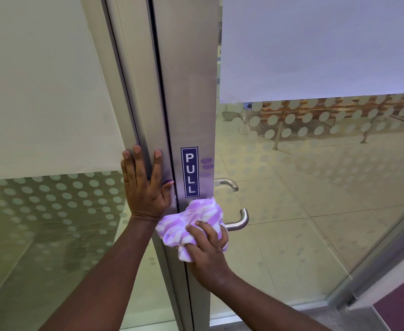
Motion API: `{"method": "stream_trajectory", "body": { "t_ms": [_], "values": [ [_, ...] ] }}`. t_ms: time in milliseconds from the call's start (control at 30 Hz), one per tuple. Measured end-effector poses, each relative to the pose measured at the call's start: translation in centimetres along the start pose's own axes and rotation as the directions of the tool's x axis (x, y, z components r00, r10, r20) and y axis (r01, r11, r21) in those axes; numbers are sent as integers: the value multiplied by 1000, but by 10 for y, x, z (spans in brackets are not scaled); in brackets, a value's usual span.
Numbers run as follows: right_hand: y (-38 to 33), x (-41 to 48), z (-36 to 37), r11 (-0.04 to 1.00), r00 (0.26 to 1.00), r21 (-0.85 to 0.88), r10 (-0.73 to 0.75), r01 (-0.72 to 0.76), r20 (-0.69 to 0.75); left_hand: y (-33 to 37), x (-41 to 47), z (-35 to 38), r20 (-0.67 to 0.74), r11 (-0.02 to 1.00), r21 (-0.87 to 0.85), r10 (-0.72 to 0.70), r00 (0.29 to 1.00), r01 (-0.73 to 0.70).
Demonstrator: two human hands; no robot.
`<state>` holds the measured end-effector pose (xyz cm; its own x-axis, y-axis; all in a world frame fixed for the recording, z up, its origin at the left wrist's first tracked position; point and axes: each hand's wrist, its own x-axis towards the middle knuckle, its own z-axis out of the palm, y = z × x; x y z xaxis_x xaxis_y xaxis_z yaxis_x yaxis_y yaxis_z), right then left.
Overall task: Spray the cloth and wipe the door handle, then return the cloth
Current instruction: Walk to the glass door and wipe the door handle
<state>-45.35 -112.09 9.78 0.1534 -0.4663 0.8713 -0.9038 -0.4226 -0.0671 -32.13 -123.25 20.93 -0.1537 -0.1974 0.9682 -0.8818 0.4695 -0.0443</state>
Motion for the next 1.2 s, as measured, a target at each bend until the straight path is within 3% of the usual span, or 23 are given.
{"method": "stream_trajectory", "body": {
  "t_ms": [233,433,700,833,967,1200],
  "values": [
    [4,14,-53,961,998,274,44,-29,-49,0,1,1,-14,1000,-1,7,1000,-7],
    [17,67,-88,956,948,291,108,-17,-299,-1,1,0,4,1000,19,10,1000,-10],
    [44,136,-95,963,899,242,2,116,-437,1,2,-3,-1,1000,-10,11,1000,-11],
    [56,155,-83,970,919,166,-103,178,-381,1,3,-4,-1,999,-36,-1,1000,1],
    [66,153,-68,998,971,7,-66,70,-229,-1,3,-2,0,1000,-21,21,1000,-21],
    [63,145,-57,990,974,-144,-21,-12,-227,-1,2,-1,7,1000,-25,15,1000,-14]
  ]
}}
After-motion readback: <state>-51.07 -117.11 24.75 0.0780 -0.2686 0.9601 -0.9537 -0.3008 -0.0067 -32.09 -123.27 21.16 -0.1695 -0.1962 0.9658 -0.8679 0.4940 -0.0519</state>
